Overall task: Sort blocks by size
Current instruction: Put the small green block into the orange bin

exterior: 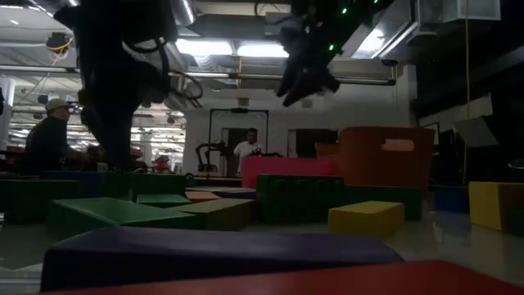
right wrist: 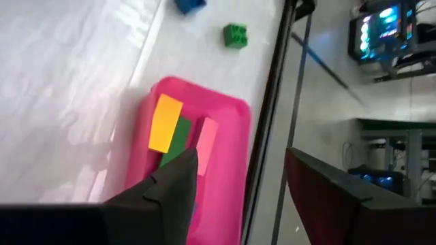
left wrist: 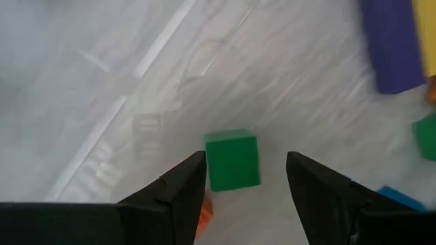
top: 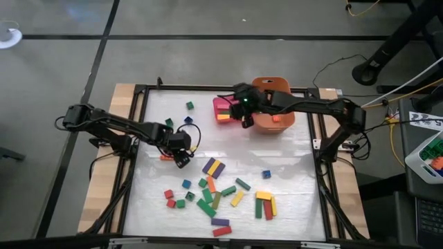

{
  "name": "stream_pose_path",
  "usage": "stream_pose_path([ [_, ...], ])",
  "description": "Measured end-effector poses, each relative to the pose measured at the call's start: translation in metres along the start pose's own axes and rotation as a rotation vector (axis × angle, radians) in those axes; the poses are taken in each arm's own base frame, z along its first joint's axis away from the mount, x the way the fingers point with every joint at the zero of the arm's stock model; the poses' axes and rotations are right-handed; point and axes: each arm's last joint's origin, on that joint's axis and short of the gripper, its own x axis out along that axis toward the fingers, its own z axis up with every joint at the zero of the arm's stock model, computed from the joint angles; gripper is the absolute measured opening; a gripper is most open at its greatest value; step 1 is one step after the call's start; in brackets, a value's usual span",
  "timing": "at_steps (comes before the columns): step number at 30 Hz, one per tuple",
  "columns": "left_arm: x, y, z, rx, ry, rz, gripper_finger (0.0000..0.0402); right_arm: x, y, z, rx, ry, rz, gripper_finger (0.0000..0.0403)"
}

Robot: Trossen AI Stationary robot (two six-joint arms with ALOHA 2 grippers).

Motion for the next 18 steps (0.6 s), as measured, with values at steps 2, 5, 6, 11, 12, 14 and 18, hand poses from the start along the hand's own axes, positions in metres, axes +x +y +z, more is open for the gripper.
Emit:
stream_pose_path([
  [2,0.003,0.002,-0.002,-0.002,0.004,0.003,0.0192,-0.012,-0.001,0.002,-0.004,-0.016,-0.006,0.0220],
  [5,0.008,0.004,-0.005,-0.003,0.006,0.008,0.0192,-0.030,-0.001,0.007,-0.011,-0.051,-0.022,0.0220],
  [6,0.009,0.005,-0.006,-0.005,0.004,0.008,0.0192,-0.035,0.000,0.009,-0.014,-0.061,-0.024,0.0221],
  [11,0.018,0.006,-0.009,-0.009,-0.034,-0.026,0.0192,-0.057,0.005,0.017,-0.035,-0.108,-0.028,0.0221],
  [12,0.020,0.007,-0.010,-0.009,-0.037,-0.028,0.0192,-0.060,0.007,0.018,-0.041,-0.115,-0.023,0.0221],
  [14,0.022,0.008,-0.012,-0.008,-0.033,-0.025,0.0192,-0.066,0.010,0.022,-0.051,-0.134,-0.019,0.0221],
  [18,0.028,0.012,-0.016,-0.007,-0.031,-0.019,0.0192,-0.073,0.023,0.032,-0.085,-0.160,0.020,0.0221],
])
